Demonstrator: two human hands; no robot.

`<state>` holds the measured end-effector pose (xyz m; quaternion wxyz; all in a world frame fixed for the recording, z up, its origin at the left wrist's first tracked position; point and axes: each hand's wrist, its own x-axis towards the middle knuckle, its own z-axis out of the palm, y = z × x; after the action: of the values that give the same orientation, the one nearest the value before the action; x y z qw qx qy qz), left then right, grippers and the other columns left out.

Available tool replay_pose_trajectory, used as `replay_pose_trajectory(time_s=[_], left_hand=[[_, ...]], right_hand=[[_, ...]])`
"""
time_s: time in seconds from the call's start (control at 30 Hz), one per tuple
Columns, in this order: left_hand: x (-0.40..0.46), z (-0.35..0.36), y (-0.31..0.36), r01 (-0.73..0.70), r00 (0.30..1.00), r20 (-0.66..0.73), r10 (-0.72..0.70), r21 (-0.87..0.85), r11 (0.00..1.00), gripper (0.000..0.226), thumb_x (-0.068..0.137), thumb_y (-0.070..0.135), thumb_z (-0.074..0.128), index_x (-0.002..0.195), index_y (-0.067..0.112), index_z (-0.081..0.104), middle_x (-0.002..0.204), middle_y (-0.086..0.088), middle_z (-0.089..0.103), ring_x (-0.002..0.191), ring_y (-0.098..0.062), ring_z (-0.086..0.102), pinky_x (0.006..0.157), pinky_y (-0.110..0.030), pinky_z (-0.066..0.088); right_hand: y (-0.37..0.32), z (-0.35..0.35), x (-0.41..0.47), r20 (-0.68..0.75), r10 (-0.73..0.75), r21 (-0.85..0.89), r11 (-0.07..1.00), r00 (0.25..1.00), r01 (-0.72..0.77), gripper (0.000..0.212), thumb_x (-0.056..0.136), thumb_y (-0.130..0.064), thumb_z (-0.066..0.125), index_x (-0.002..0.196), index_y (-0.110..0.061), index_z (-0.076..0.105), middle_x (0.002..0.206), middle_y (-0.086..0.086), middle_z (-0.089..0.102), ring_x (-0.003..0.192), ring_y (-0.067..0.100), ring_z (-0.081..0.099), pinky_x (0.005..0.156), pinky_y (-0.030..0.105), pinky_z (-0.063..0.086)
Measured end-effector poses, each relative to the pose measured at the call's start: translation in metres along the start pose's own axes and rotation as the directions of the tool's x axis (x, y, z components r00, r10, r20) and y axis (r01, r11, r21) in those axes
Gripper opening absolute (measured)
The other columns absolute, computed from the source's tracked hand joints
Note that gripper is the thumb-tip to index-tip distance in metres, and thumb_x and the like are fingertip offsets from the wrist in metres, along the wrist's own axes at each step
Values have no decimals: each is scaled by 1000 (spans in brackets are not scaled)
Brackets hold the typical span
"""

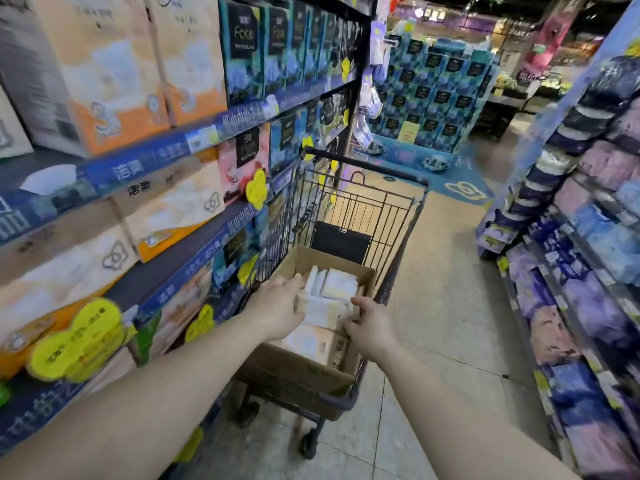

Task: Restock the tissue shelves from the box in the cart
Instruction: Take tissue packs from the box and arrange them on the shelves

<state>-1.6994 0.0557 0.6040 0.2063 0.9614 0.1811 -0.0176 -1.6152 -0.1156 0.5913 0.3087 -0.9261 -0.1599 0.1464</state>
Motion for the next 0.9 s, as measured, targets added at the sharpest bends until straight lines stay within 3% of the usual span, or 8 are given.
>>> replay_pose_trajectory(time_s=[0.17,0.37,0.57,0.67,0.77,0.83,0.9], left_hand=[[57,27,-8,80,994,80,-75,-56,995,65,90,36,61,147,28,30,143,-6,38,133,-28,36,105,-39,39],[142,56,-14,225,968,130,-214,-70,972,64,86,36,66,143,26,38,136,-5,43,126,-26,43,103,-37,40],[211,102,-25,334,927,200,-318,-55,941,55,88,35,62,138,29,41,131,-5,45,121,-27,45,95,-32,42],[235,124,-36,375,903,258,-345,-76,924,53,92,31,55,142,26,38,135,-6,42,123,-28,42,96,-34,40],[265,145,-57,375,896,280,-345,-61,925,52,91,28,57,140,24,41,137,-6,42,124,-29,43,97,-34,41],[285,161,-70,364,891,309,-332,-50,930,55,89,28,60,140,24,40,139,-6,40,126,-29,42,98,-34,41],[302,175,-79,349,880,353,-316,-33,936,59,89,25,61,143,22,36,141,-6,36,130,-29,38,97,-33,38]], right_hand=[[28,7,72,75,27,-10,1000,997,-26,54,88,-20,63,139,-26,46,138,5,50,122,25,51,93,32,47],[60,6,179,210,21,-38,999,977,-14,55,88,-22,64,139,-25,44,141,8,45,125,28,48,101,38,45],[89,23,270,356,35,-114,993,934,6,54,90,-20,62,141,-23,43,143,7,45,128,27,47,102,34,43],[94,48,293,432,86,-133,991,898,-31,54,90,-17,61,140,-23,43,141,8,48,119,27,55,93,32,48],[99,79,309,482,119,-135,989,868,-60,53,88,-13,58,138,-22,45,130,11,55,101,27,62,74,28,53],[104,96,318,488,151,-148,985,860,-89,54,86,-11,54,138,-22,45,123,11,57,87,25,62,60,23,48],[112,111,326,488,176,-158,981,855,-112,56,85,-9,50,139,-21,43,125,11,56,84,25,59,59,21,43]])
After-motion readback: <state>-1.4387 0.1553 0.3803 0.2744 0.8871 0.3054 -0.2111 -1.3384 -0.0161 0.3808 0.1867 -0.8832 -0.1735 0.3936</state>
